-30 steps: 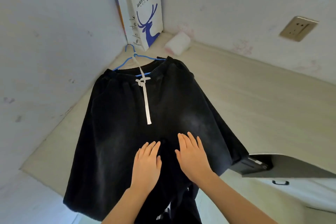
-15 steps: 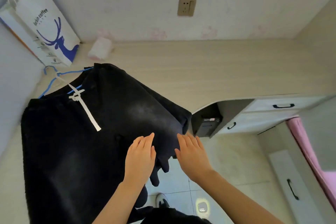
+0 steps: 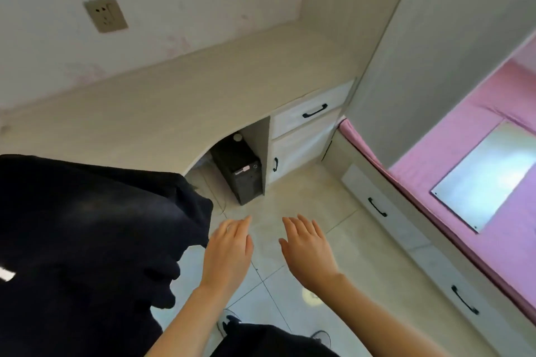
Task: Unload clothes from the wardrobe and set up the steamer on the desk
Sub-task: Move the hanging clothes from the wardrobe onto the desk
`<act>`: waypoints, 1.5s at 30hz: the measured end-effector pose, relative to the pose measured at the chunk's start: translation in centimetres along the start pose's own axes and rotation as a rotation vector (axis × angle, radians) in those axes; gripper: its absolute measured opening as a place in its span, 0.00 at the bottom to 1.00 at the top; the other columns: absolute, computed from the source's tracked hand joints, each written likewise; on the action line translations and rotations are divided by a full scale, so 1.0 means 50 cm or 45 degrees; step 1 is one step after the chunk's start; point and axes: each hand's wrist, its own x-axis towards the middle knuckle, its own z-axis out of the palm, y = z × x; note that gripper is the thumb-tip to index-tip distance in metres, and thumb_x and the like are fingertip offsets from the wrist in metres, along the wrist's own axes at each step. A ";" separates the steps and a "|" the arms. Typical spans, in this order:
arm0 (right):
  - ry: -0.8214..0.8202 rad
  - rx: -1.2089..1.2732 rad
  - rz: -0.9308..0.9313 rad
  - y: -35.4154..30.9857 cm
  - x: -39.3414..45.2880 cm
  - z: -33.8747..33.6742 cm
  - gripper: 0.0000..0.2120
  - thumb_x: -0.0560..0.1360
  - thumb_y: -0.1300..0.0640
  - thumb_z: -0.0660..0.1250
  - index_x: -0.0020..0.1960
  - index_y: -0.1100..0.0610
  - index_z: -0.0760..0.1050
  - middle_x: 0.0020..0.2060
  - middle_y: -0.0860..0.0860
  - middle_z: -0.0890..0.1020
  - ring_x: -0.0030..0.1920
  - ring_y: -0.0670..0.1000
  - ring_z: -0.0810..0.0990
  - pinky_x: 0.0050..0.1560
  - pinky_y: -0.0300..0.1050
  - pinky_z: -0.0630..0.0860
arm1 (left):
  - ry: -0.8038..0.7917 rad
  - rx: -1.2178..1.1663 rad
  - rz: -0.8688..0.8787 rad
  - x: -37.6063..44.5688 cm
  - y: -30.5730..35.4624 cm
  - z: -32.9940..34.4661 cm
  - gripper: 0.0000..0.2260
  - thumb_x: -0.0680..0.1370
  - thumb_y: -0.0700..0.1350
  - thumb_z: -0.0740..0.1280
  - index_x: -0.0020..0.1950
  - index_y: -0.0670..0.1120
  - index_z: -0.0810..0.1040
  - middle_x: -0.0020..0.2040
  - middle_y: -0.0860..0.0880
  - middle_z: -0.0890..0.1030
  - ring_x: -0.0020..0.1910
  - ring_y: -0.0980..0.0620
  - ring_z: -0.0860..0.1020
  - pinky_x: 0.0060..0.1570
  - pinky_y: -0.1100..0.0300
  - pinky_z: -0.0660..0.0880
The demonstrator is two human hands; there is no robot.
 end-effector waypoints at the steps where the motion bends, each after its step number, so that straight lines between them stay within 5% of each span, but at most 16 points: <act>1: 0.020 -0.003 0.029 0.034 -0.022 -0.002 0.21 0.73 0.48 0.69 0.62 0.58 0.75 0.56 0.53 0.81 0.60 0.57 0.78 0.60 0.57 0.75 | -0.016 -0.005 0.032 0.002 0.034 0.013 0.17 0.77 0.43 0.67 0.65 0.44 0.76 0.55 0.50 0.82 0.57 0.49 0.77 0.53 0.55 0.77; 13: 0.132 0.001 0.458 0.408 -0.283 -0.014 0.23 0.74 0.49 0.68 0.64 0.60 0.73 0.57 0.54 0.80 0.61 0.57 0.77 0.61 0.55 0.74 | -0.245 -0.092 0.339 0.007 0.425 0.206 0.18 0.81 0.46 0.59 0.71 0.46 0.70 0.61 0.51 0.78 0.63 0.52 0.72 0.58 0.58 0.73; 23: 0.194 0.034 0.732 0.616 -0.375 -0.037 0.24 0.74 0.50 0.68 0.65 0.61 0.73 0.57 0.56 0.80 0.62 0.59 0.77 0.61 0.56 0.74 | -0.318 -0.061 0.635 0.080 0.679 0.291 0.17 0.77 0.43 0.65 0.66 0.44 0.75 0.55 0.51 0.81 0.57 0.50 0.77 0.49 0.56 0.77; 45: 0.250 -0.012 0.702 1.112 -0.045 -0.196 0.20 0.73 0.54 0.69 0.60 0.62 0.74 0.52 0.57 0.81 0.57 0.61 0.78 0.56 0.56 0.77 | -0.193 0.029 0.739 0.583 1.008 0.422 0.15 0.74 0.43 0.69 0.61 0.44 0.78 0.53 0.50 0.82 0.54 0.48 0.78 0.51 0.55 0.77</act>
